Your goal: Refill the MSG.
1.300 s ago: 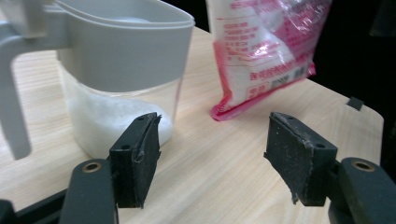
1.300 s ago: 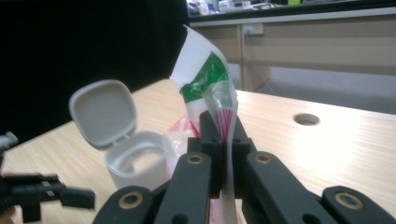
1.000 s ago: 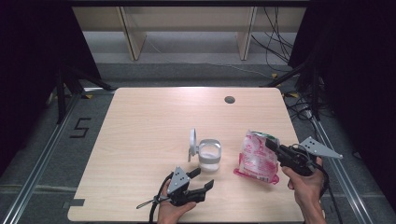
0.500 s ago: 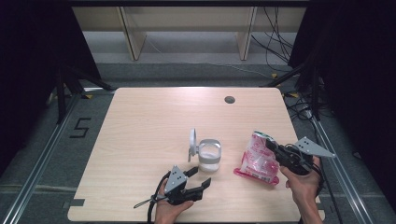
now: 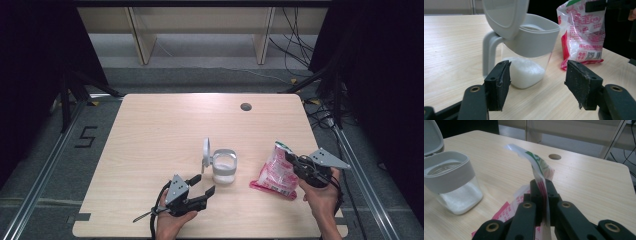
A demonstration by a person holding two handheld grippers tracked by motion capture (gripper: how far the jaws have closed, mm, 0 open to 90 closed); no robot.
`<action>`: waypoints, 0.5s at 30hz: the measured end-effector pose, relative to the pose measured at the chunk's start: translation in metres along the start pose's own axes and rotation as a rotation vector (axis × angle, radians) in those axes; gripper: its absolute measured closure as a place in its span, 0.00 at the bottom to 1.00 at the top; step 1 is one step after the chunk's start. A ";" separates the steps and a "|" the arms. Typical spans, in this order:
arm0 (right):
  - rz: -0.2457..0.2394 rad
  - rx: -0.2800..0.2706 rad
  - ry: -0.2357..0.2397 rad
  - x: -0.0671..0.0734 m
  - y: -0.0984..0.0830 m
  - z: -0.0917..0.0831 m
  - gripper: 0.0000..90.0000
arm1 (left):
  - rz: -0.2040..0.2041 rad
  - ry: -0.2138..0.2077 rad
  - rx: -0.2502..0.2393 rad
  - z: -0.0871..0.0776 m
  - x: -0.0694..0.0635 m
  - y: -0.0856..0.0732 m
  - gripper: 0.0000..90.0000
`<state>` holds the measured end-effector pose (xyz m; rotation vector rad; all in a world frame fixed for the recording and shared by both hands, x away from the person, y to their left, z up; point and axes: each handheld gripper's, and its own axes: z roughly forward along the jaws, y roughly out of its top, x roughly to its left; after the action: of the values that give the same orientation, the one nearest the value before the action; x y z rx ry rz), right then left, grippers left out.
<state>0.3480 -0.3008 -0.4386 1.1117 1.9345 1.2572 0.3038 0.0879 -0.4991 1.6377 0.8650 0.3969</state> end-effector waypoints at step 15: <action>0.033 0.032 -0.032 -0.009 -0.008 0.005 0.93 | 0.049 0.035 0.026 -0.007 0.015 0.009 0.45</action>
<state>0.3534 -0.3081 -0.4480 1.1770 1.9266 1.2219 0.3120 0.1031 -0.4913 1.6827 0.8605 0.4515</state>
